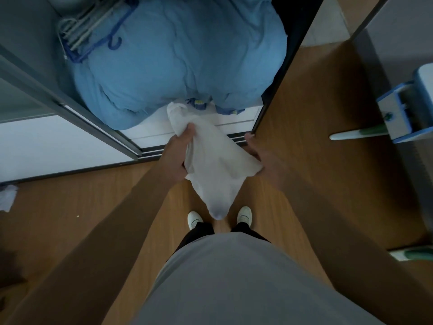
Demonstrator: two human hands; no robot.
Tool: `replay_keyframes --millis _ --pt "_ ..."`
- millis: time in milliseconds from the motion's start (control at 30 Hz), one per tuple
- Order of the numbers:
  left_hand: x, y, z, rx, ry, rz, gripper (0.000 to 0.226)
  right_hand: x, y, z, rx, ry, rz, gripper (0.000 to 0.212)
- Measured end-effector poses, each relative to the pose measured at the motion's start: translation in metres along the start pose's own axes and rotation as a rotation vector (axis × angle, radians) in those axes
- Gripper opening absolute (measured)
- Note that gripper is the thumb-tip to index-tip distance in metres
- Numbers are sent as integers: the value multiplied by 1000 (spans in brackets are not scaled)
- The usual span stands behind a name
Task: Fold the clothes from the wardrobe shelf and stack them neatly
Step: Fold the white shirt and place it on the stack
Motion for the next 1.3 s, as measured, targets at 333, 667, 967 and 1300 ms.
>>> replay_keyframes --millis 333,667,967,1300 --pt "3 2 -7 34 155 299 42 -14 -5 12 245 63 91 22" --pt "1 6 -14 -70 251 75 49 -2 -12 32 295 54 35 34" --pt "10 5 -19 -120 282 93 14 6 -25 46 452 -24 -143 30" --pt "-5 -1 -27 149 135 122 30 -16 -31 39 448 -128 132 34"
Point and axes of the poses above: each hand's wrist, its own y-axis towards the middle knuckle, its own x-axis out of the back of the hand, z = x × y, the point moved 4 cm from there along y, towards the middle knuckle, and after that the axes turned 6 degrees about z, right-handed, at the moved point
